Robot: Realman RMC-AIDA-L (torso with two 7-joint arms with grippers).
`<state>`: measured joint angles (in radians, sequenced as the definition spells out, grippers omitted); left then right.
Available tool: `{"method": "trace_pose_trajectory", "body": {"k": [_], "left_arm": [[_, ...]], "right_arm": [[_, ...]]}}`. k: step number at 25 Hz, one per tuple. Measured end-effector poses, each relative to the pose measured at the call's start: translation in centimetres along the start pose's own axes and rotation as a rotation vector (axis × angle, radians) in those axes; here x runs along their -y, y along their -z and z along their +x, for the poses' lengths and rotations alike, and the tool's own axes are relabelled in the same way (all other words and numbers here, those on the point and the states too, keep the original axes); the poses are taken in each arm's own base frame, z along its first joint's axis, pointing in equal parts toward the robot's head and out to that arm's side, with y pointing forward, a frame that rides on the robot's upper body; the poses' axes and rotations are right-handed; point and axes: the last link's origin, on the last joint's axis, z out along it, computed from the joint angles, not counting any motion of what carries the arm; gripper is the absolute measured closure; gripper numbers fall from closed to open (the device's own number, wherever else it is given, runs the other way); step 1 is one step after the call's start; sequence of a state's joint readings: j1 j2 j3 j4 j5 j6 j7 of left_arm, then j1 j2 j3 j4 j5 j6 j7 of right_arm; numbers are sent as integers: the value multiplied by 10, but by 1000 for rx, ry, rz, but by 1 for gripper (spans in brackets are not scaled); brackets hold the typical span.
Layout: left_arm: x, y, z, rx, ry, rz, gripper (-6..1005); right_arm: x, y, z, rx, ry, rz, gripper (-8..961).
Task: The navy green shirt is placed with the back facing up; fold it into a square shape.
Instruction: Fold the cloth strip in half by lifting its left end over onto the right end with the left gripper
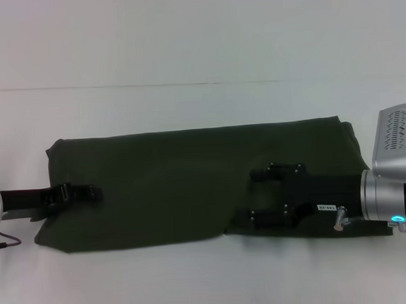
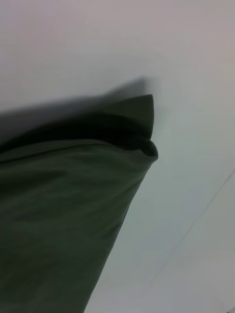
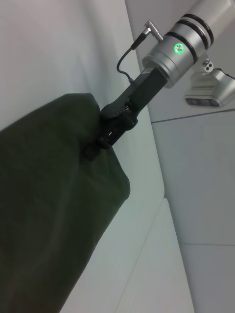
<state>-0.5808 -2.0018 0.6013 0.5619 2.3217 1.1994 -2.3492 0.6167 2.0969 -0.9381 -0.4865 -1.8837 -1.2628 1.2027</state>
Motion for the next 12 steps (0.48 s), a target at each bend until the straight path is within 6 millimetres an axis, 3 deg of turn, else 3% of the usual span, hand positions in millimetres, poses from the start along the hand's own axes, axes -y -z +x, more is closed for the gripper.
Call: {"method": "trace_pose_trajectory", "body": {"k": [7, 12], "left_arm": [[1, 1, 2, -10, -4, 8, 485], [1, 2, 3, -7, -9, 7, 723]], "right_arm": [[0, 0, -1, 1, 4, -5, 71], [-1, 0, -1, 6, 3, -9, 72]]}}
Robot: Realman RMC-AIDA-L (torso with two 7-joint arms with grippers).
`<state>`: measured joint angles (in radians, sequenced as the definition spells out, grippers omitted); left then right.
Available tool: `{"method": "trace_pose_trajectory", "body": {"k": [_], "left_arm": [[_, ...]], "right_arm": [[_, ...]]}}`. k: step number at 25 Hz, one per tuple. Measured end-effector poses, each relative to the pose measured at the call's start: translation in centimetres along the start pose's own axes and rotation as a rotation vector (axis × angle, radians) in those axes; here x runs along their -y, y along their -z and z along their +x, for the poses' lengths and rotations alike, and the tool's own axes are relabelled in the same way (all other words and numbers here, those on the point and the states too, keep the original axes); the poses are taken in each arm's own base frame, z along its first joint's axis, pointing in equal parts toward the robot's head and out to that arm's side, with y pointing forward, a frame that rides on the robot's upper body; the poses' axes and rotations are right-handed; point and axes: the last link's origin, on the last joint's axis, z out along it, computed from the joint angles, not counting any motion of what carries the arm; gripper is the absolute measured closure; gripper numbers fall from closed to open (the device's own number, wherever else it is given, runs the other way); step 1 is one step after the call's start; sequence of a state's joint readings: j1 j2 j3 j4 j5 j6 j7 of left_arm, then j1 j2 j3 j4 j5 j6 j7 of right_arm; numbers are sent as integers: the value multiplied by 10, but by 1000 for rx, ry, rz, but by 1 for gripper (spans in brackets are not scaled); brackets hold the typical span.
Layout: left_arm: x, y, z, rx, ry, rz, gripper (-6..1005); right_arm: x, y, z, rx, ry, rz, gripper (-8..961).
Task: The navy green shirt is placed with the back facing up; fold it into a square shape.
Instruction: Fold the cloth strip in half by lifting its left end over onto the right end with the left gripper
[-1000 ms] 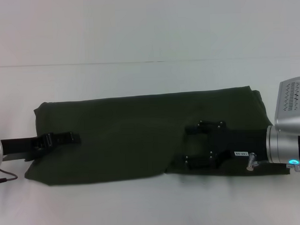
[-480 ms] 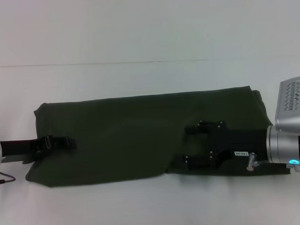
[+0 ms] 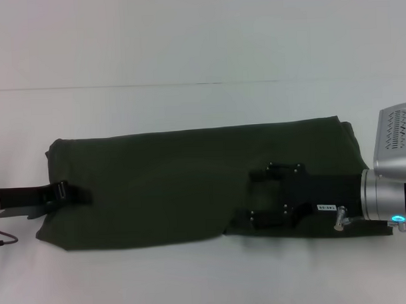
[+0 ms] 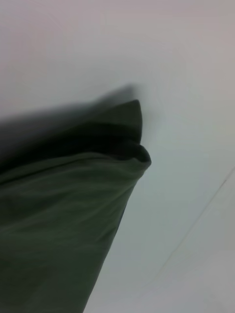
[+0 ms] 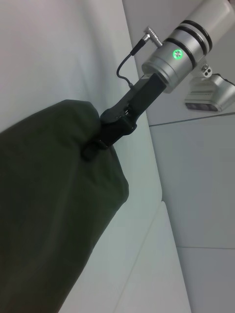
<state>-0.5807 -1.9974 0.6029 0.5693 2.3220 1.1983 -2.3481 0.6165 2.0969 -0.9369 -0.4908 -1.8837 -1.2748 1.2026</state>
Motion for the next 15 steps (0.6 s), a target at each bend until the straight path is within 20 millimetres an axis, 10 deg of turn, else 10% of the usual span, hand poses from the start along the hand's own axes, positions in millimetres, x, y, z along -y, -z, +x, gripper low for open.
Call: {"method": "trace_pose_trajectory", "body": {"k": [15], "left_arm": [[30, 36, 15, -11, 0, 98, 884]], "right_arm": [[-4, 7, -2, 48, -16, -16, 77]]}}
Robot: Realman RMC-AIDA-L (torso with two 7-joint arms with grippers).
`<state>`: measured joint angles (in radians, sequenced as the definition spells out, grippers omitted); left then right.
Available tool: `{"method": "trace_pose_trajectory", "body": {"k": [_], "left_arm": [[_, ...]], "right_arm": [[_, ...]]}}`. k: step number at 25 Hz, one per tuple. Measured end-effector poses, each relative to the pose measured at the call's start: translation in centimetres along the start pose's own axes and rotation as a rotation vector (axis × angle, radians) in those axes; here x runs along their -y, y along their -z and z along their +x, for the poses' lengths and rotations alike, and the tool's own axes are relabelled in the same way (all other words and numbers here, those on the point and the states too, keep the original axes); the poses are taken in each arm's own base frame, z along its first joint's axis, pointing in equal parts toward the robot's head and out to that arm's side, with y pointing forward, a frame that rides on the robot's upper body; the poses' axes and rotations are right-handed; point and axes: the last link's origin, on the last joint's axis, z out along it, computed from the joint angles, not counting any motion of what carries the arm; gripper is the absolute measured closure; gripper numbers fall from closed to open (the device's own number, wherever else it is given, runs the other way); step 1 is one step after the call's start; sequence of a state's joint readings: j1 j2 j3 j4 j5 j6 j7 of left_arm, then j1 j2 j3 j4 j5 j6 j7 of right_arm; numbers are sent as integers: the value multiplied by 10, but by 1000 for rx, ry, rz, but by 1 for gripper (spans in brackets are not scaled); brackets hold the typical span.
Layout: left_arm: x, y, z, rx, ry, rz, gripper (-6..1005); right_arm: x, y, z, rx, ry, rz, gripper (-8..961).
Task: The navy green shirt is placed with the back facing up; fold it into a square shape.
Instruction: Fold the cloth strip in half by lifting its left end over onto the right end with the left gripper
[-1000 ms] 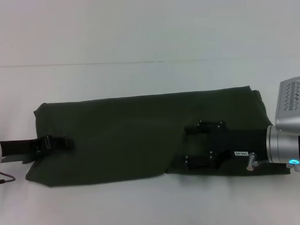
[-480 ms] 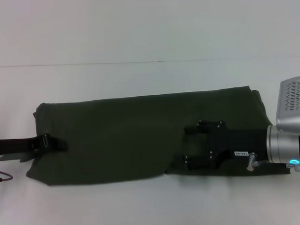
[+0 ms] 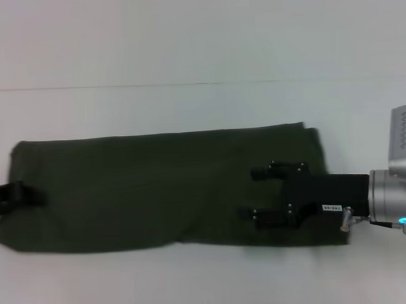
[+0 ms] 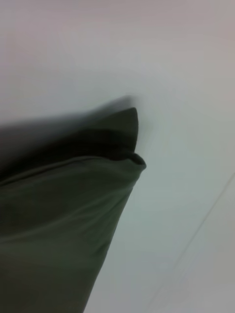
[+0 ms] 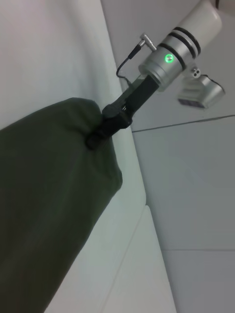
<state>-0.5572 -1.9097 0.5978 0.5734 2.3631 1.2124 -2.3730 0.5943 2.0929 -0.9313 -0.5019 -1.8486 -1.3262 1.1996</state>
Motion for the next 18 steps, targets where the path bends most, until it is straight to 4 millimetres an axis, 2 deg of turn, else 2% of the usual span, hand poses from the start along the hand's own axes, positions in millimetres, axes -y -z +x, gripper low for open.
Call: {"method": "trace_pose_trajectory", "body": {"k": [4, 8, 14, 18], "left_arm": [[20, 28, 12, -12, 0, 85, 884], [27, 46, 21, -8, -3, 134, 883], [19, 49, 28, 8, 21, 119, 883], [-1, 53, 34, 38, 15, 69, 883]], "right_arm": [[-1, 5, 2, 15, -7, 6, 78], [-1, 6, 3, 16, -8, 10, 80], [-2, 5, 3, 18, -8, 6, 81], [-2, 5, 3, 17, -8, 6, 83]]}}
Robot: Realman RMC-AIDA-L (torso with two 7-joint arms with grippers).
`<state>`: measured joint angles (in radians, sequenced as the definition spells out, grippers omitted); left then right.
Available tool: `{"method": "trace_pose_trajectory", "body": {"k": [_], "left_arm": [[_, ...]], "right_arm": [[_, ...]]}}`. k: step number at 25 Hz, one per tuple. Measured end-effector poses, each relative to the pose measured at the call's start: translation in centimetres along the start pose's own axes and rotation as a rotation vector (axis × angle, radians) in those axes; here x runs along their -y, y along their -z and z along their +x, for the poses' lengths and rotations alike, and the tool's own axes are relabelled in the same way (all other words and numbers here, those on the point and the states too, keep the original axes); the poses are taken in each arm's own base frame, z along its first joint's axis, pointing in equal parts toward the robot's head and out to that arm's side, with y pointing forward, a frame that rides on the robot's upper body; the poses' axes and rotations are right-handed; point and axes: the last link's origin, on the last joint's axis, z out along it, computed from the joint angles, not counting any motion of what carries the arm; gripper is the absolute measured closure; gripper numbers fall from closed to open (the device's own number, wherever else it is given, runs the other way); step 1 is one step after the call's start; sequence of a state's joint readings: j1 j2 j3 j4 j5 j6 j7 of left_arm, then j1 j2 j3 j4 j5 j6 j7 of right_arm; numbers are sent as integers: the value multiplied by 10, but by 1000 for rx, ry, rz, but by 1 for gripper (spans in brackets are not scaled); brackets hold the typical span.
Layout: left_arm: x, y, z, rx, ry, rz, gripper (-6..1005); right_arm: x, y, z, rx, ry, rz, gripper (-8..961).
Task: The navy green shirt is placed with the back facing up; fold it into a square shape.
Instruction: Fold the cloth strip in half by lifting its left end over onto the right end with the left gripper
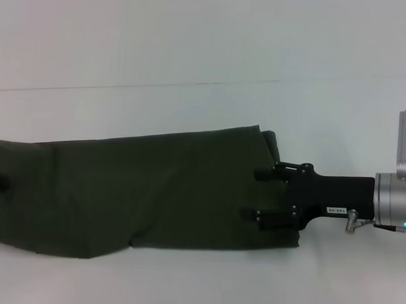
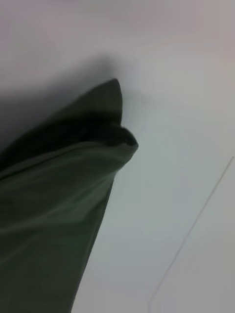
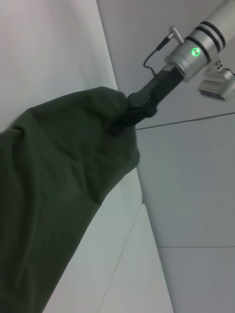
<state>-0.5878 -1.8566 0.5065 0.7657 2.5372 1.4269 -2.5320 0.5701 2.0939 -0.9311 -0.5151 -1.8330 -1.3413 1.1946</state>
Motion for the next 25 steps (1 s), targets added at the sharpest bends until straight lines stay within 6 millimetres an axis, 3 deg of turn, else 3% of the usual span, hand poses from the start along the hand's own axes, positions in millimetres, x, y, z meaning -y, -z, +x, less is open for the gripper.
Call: {"method": "trace_pose_trajectory", "body": {"k": [11, 13, 14, 25], "left_arm": [[-86, 8, 16, 97, -60, -255, 886], [-92, 7, 16, 103, -57, -282, 886], [-109, -1, 14, 122, -36, -367, 887], [-157, -46, -1, 165, 14, -523, 885]], "right_arm": [[-2, 3, 6, -5, -12, 9, 86], [-2, 4, 8, -4, -15, 12, 87], [-2, 4, 8, -3, -17, 13, 87], [-2, 6, 10, 0, -16, 22, 90]]}}
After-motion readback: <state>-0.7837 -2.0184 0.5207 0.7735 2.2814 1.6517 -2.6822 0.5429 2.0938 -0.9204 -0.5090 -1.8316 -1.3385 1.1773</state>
